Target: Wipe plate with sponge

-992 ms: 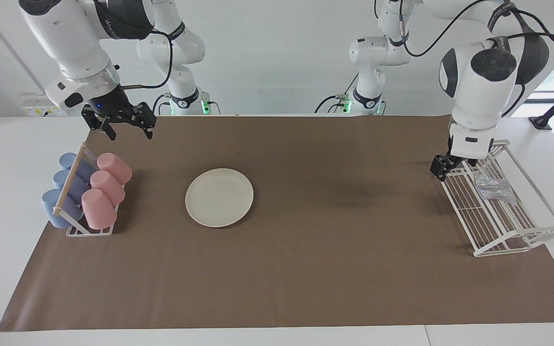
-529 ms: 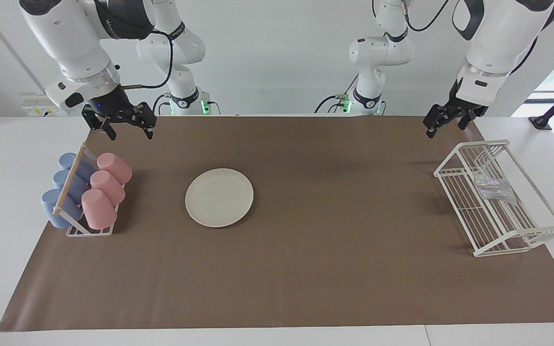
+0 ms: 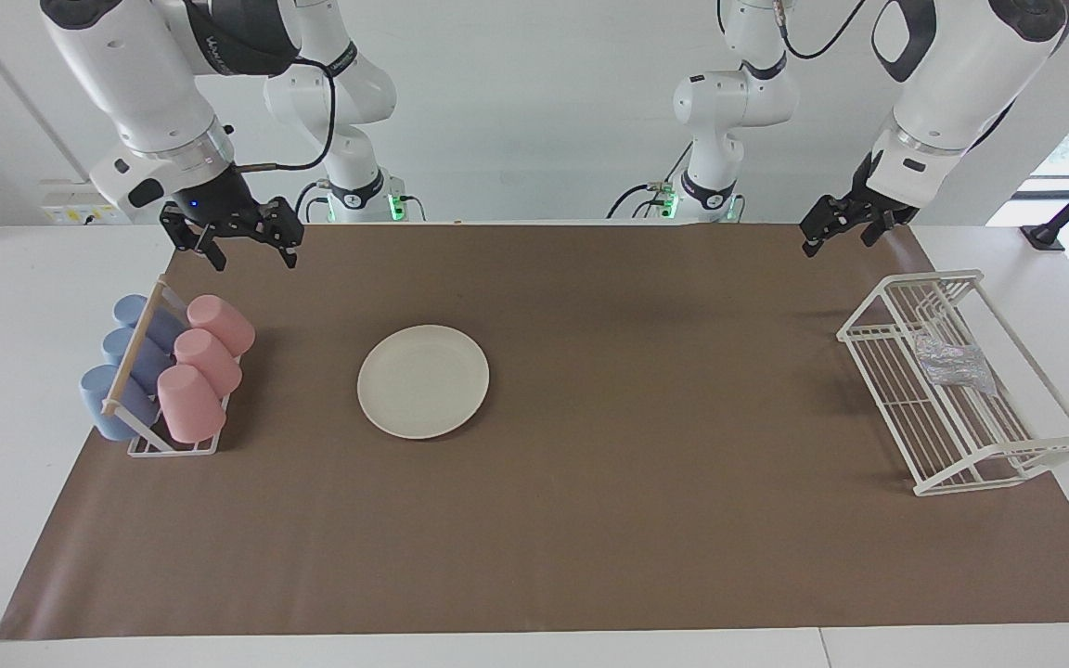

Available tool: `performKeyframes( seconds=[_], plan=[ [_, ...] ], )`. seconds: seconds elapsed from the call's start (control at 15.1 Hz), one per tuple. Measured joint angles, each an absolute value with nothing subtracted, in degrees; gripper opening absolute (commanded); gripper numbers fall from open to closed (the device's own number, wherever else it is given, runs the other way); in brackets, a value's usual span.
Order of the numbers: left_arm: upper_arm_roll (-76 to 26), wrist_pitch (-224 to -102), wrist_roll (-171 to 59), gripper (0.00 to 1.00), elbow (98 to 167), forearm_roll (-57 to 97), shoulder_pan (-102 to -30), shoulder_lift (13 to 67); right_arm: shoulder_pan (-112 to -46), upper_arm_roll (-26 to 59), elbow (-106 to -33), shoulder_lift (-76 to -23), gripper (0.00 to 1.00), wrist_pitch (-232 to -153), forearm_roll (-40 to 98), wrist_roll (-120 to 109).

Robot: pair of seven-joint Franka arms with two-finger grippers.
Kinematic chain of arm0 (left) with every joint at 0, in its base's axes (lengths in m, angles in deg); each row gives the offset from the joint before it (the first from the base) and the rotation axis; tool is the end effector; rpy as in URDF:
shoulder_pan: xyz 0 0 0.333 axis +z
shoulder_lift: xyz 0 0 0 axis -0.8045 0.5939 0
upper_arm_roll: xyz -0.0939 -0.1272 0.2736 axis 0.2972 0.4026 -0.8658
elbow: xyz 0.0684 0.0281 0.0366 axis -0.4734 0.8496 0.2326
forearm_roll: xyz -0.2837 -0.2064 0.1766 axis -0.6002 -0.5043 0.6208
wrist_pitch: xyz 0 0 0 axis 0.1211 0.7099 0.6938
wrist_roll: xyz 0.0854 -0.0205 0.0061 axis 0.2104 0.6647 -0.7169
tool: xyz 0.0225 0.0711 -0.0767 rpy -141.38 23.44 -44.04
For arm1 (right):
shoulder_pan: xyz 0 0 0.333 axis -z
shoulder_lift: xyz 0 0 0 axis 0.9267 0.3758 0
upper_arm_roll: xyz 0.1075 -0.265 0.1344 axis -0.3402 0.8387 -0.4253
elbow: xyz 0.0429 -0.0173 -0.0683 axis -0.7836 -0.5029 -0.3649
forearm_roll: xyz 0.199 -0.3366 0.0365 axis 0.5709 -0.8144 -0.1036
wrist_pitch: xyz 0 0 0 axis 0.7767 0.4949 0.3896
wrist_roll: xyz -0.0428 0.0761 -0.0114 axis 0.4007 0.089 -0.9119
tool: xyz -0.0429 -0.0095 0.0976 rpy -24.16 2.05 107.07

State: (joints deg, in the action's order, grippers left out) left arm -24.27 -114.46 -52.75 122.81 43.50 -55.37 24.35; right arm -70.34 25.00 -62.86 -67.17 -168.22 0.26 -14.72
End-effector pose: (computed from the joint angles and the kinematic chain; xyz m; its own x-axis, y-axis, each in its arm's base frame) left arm 0.5167 -0.0515 0.5984 0.9891 0.1238 -0.0795 0.1244 -0.9922 0.0031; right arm 0.5437 0.0143 0.5980 0.9997 -0.0045 -0.0242 -0.0052 -0.9995 -0.0314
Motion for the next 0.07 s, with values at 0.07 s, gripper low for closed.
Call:
performKeyframes(
  seconds=[0.07],
  plan=[
    [-24.3, -114.5, -52.7, 1.00, 122.8, 43.5, -55.4, 24.3, -70.3, 25.0, -62.9, -67.2, 1.00, -168.2, 0.3, -14.7]
  ],
)
